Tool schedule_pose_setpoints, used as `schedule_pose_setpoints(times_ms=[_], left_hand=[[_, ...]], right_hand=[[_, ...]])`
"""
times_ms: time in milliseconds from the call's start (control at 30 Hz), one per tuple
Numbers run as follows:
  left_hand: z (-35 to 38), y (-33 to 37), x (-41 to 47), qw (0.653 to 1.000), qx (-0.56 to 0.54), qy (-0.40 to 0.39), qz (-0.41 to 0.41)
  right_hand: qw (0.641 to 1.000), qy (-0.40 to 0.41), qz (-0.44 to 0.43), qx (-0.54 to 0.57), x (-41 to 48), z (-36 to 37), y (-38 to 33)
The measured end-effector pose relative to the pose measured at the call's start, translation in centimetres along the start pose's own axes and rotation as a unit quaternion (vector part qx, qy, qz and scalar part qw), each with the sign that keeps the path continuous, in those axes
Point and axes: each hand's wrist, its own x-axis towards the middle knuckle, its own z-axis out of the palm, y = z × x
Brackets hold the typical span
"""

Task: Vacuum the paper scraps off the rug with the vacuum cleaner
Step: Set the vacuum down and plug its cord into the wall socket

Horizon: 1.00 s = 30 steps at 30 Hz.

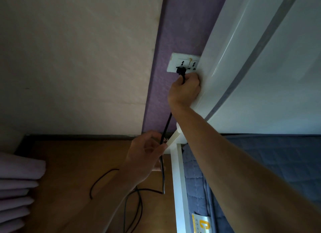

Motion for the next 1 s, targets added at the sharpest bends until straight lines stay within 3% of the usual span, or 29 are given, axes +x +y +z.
schedule_pose_setpoints(times_ms=[400,600,867,1000], left_hand=[[0.1,-0.6,2.2,1.0,-0.01,-0.003,-0.028],[0.7,-1.6,2.8,0.999,0.004,0.013,-0.03],[0.8,-2.3,3.0,0.993,0.086,0.081,0.019],[-0.4,-1.1,2.2,0.989,0.096,0.109,0.01]], right_hand=[[0.993,0.068,-0.077,0.059,0.2,1.9,1.0],[0.994,0.072,-0.064,0.058,0.1,2.0,1.3],[0.999,-0.002,-0.033,0.017,0.1,0.8,0.6],[0.985,-0.126,-0.057,-0.103,-0.5,-1.2,-0.4]])
